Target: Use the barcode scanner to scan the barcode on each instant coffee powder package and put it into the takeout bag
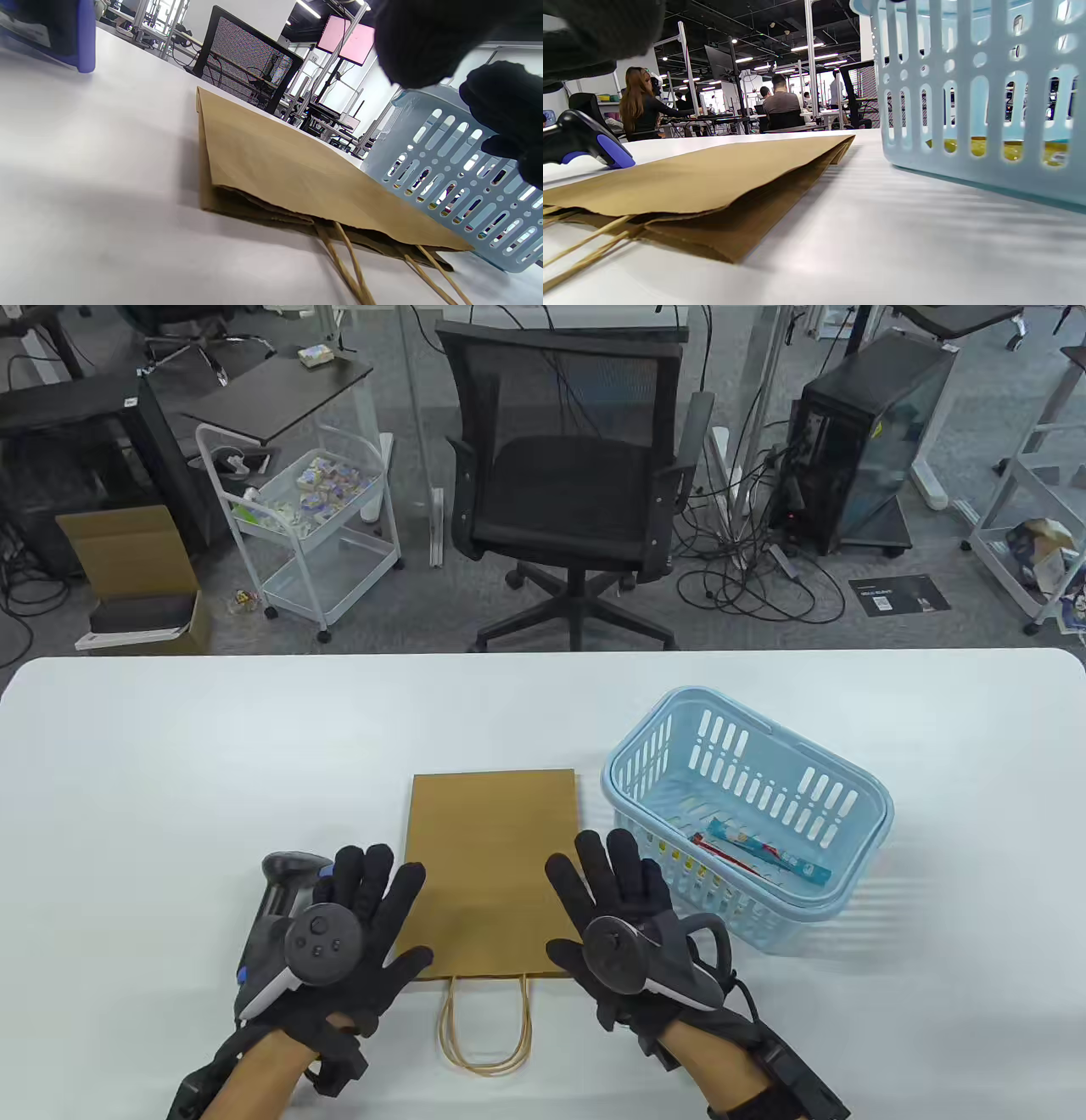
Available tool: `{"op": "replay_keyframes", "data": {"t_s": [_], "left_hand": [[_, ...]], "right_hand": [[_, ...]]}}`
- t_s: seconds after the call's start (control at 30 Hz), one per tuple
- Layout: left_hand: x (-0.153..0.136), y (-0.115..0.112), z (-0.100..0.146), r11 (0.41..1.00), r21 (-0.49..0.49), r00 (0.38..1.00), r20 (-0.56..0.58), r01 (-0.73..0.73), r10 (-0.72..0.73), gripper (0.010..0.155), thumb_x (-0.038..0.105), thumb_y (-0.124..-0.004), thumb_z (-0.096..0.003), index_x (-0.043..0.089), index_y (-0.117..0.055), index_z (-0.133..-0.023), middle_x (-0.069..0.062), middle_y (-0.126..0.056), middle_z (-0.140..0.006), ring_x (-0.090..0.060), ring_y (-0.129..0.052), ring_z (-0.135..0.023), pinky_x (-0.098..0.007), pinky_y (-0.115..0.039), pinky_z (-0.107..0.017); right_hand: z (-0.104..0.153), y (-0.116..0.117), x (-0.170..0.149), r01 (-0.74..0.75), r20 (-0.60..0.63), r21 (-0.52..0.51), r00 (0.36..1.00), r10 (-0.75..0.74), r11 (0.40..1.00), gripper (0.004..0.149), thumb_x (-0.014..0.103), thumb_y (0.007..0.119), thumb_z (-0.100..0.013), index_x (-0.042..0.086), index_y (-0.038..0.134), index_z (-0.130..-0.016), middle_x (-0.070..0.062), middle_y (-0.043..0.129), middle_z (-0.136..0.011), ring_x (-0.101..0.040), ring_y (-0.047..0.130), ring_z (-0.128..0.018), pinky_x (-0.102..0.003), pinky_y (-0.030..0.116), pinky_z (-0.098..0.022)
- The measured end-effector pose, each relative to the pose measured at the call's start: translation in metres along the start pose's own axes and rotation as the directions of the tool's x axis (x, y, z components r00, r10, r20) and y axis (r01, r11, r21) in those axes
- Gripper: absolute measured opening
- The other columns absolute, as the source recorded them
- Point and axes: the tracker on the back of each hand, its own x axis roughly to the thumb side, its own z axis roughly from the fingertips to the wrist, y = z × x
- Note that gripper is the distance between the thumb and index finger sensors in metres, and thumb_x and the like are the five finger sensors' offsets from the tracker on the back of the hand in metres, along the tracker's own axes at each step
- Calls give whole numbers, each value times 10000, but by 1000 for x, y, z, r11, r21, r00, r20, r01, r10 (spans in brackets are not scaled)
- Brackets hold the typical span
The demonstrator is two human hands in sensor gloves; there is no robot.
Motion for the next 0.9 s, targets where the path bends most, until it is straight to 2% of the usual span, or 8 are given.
{"op": "replay_keyframes", "data": {"t_s": [0.23,0.3,0.4,0.6,0.87,0.9], "left_hand": [[0,3,1,1000,10,1000,9,-22,22,867,635,-705,-475,447,-144,-1109,97,14,-1202,-198,162,-1087,-459,-2,-802],[0,5,2,999,20,1000,10,-26,26,865,634,-706,-474,453,-147,-1109,97,10,-1205,-204,154,-1094,-463,-7,-806],[-3,8,2,998,33,999,5,-53,53,861,632,-706,-475,459,-149,-1109,103,14,-1205,-194,161,-1093,-456,-2,-808],[-8,9,0,998,5,998,-20,-64,64,859,629,-709,-475,460,-156,-1110,113,34,-1196,-168,191,-1072,-434,38,-799],[-5,13,4,997,34,997,5,-71,71,849,632,-704,-476,463,-171,-1115,99,11,-1207,-189,169,-1085,-453,3,-803],[-6,10,3,996,16,996,9,-91,91,847,634,-703,-475,464,-176,-1116,92,-1,-1210,-196,156,-1089,-457,-4,-804]], "right_hand": [[-1,-3,-9,19,-30,-24,999,-20,1000,858,652,716,-465,456,197,-1120,-16,111,-1258,-390,211,-1156,-576,407,-844],[-1,-4,-9,17,-39,-38,999,-18,999,823,575,748,-482,469,230,-1112,-13,155,-1256,-354,280,-1160,-532,462,-844],[-3,1,-10,-10,-47,-30,999,8,1000,752,446,725,-512,496,261,-1101,-3,213,-1258,-344,411,-1159,-509,545,-820],[-9,14,-18,-55,-75,98,995,63,994,746,375,732,-516,524,280,-1090,-20,218,-1259,-364,414,-1156,-522,539,-817],[-14,28,-28,-55,-118,237,989,85,970,799,324,799,-506,523,291,-1090,-77,251,-1261,-397,473,-1141,-543,554,-804],[-15,31,-28,-70,-124,289,986,110,955,811,318,812,-504,515,290,-1093,-90,253,-1260,-404,478,-1139,-549,552,-803]]}}
